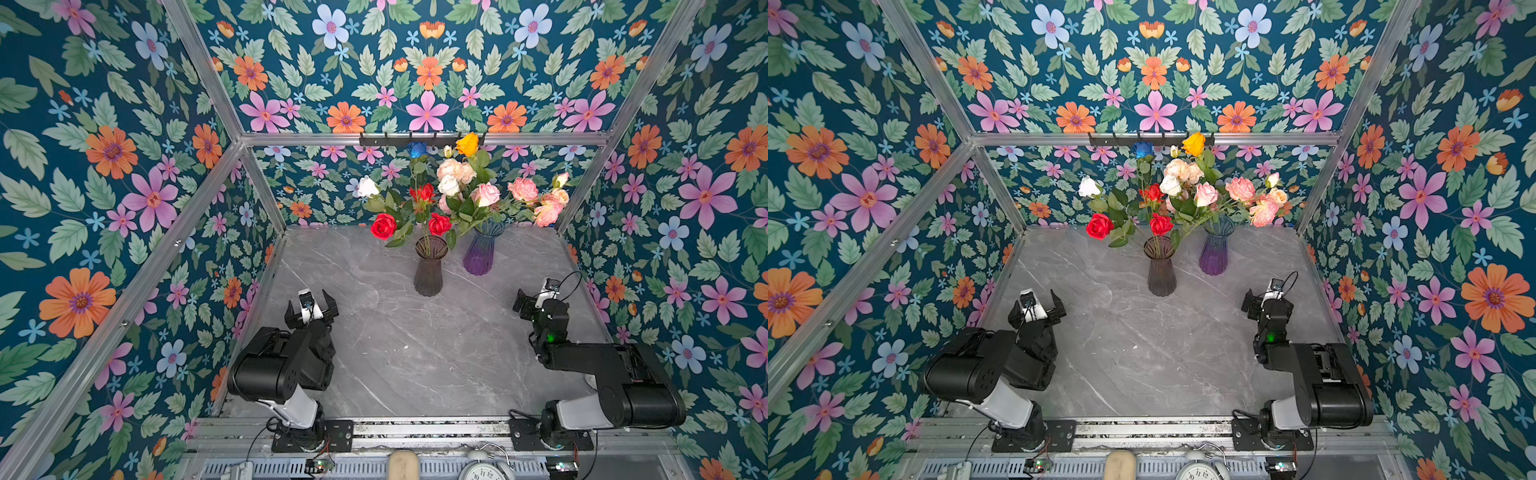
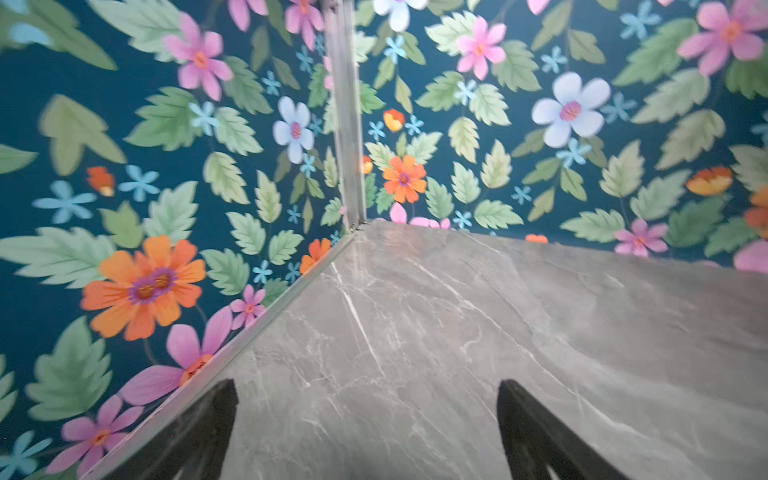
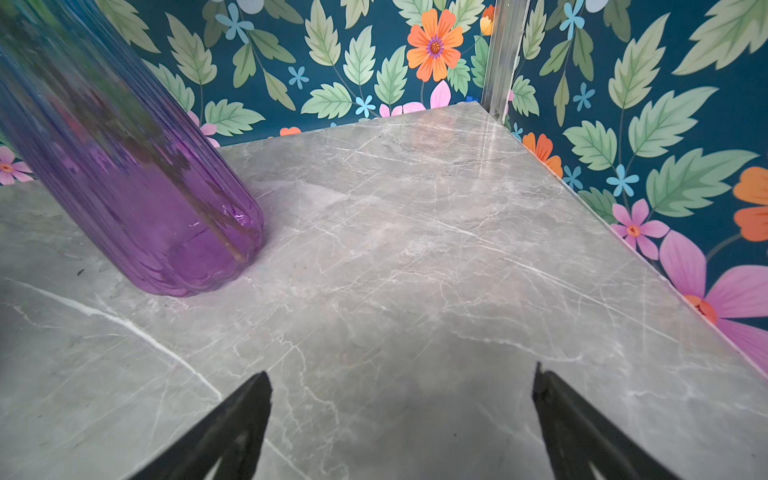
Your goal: Arrange the flowers into the vase
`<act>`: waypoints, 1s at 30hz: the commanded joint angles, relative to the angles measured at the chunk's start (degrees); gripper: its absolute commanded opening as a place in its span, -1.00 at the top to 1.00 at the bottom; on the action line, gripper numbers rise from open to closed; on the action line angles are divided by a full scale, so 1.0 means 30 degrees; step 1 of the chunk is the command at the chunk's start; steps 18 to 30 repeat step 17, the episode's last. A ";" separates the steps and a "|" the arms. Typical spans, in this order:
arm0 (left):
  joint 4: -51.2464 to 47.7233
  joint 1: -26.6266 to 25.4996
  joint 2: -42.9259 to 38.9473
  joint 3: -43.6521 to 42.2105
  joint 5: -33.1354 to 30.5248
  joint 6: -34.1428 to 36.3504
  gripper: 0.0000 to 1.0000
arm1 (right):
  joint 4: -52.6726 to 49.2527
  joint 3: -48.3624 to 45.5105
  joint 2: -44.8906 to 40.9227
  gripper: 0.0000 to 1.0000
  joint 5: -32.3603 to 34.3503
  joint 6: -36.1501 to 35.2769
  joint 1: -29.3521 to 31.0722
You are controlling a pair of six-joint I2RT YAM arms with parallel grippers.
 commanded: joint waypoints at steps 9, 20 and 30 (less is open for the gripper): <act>-0.5743 0.1987 -0.0657 0.2726 0.3292 -0.1484 -0.99 | -0.0082 0.0144 0.0012 -0.98 -0.0046 0.0168 0.0010; -0.5483 0.1987 -0.0584 0.2697 0.3284 -0.1375 -0.99 | -0.0095 0.0174 0.0020 -0.98 -0.0289 0.0022 0.0068; -0.5483 0.1987 -0.0584 0.2697 0.3284 -0.1375 -0.99 | -0.0095 0.0174 0.0020 -0.98 -0.0289 0.0022 0.0068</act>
